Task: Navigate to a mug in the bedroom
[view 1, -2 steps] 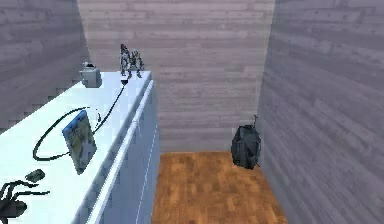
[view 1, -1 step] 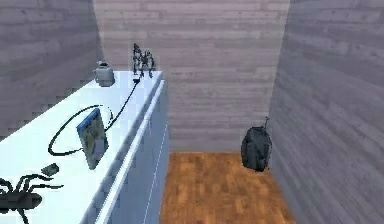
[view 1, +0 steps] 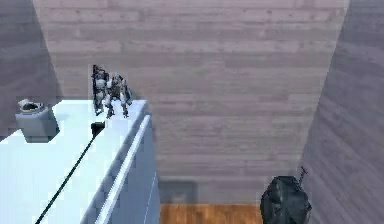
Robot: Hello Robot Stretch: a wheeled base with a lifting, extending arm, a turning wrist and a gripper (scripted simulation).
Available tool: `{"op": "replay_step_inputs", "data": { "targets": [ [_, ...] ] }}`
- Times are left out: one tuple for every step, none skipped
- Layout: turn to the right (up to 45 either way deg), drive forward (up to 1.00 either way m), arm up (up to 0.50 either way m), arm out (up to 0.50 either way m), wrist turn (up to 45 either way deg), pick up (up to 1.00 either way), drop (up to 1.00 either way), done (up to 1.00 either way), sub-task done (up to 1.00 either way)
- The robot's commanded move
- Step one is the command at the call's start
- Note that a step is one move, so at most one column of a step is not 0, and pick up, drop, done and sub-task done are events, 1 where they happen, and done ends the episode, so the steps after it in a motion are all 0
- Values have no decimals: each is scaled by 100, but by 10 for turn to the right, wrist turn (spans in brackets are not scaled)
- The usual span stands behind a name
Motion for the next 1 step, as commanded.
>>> {"op": "replay_step_inputs", "data": {
  "targets": [
    [-390, 0, 0, 0, 0, 0, 0, 0, 0]
  ]
}}
